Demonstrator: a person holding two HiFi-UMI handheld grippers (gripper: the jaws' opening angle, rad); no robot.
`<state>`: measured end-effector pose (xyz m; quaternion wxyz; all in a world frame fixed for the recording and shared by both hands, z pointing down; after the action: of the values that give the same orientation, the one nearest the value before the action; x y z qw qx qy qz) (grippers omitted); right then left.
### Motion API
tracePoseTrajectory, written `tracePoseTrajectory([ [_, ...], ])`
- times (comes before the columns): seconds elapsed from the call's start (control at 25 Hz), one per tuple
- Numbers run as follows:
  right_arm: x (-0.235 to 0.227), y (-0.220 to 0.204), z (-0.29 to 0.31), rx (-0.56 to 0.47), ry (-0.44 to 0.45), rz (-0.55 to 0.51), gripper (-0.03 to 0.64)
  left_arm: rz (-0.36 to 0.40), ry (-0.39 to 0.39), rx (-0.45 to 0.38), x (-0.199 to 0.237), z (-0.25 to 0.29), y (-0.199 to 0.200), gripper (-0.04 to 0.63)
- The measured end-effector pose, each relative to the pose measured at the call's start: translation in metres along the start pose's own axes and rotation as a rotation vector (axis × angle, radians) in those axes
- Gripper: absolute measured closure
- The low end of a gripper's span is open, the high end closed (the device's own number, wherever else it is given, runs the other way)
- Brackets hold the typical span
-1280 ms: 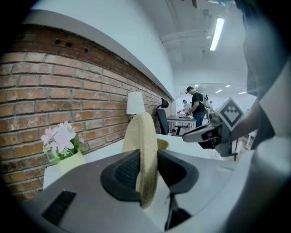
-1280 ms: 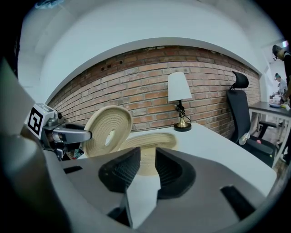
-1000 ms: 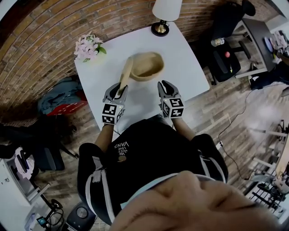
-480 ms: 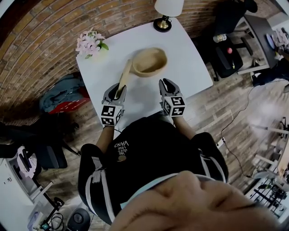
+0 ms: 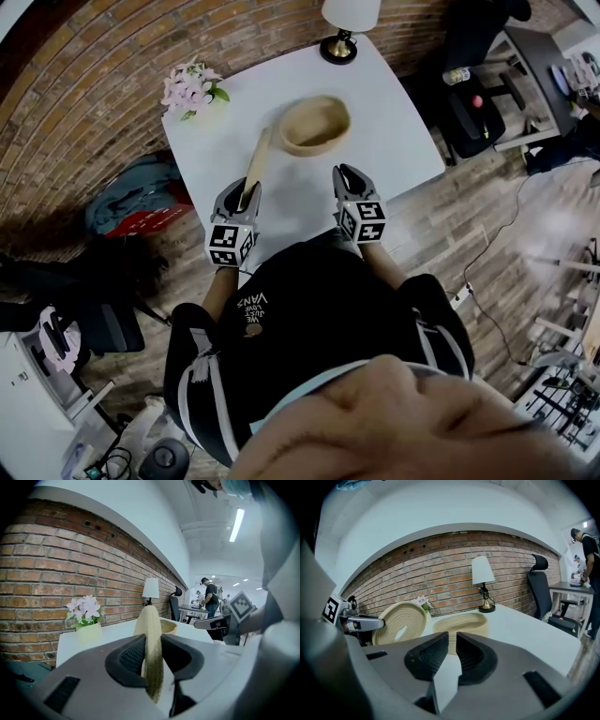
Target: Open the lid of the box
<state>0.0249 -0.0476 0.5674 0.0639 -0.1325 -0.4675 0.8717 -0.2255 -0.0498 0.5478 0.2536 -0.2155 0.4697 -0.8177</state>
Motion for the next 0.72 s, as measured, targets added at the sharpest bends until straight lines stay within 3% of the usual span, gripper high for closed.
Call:
tracePoseTrajectory([
  [0.72,0.016,-0.016,-0.02,0.002,-0.026,-0.019,0.612,-0.009,0.0,-0.002,-0.003,-0.026,-0.019,0.491],
])
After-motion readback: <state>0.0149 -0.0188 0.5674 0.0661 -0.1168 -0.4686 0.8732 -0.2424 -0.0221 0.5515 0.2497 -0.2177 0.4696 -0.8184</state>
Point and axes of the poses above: the fingertips, and each gripper's own axes: z forward along the fingers, x to its left, y out of its top, the point moved 5 cm from there along -z, backward along the fingers, and after that the axes turned 10 degrees about x, right-handed, at the moved point
